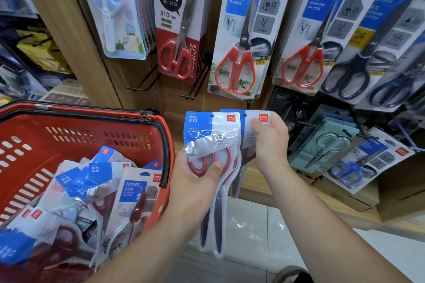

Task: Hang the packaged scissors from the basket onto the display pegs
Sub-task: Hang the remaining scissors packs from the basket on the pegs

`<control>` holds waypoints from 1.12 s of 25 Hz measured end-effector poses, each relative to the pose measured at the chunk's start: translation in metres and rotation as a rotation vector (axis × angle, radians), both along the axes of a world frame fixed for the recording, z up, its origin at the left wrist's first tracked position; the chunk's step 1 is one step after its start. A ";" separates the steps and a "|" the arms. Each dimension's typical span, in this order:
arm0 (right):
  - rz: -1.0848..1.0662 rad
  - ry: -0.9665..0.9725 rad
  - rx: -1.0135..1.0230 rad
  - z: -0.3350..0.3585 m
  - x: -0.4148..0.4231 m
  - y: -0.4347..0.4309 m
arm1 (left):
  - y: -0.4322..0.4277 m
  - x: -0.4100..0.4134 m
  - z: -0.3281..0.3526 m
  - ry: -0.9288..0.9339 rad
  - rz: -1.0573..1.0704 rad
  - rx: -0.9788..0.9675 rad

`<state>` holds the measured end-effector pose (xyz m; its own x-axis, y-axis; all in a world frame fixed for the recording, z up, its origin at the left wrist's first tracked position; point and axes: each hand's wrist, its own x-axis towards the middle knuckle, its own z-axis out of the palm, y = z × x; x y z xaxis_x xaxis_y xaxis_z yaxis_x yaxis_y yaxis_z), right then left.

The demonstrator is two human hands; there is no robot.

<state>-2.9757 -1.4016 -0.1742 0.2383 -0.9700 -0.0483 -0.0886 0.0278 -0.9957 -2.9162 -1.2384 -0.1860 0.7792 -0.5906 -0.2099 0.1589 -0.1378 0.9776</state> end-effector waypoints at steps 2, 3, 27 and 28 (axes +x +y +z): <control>0.007 -0.018 0.036 0.004 0.003 -0.002 | 0.000 0.001 0.001 0.003 0.002 0.002; 0.016 -0.017 0.036 0.005 0.005 -0.003 | 0.000 0.002 0.001 0.005 0.003 0.001; 0.217 0.062 0.056 -0.015 0.000 -0.016 | -0.008 0.004 -0.008 -0.016 0.000 -0.004; 0.220 0.048 0.066 -0.016 0.000 -0.016 | -0.007 0.003 -0.008 -0.019 0.000 -0.007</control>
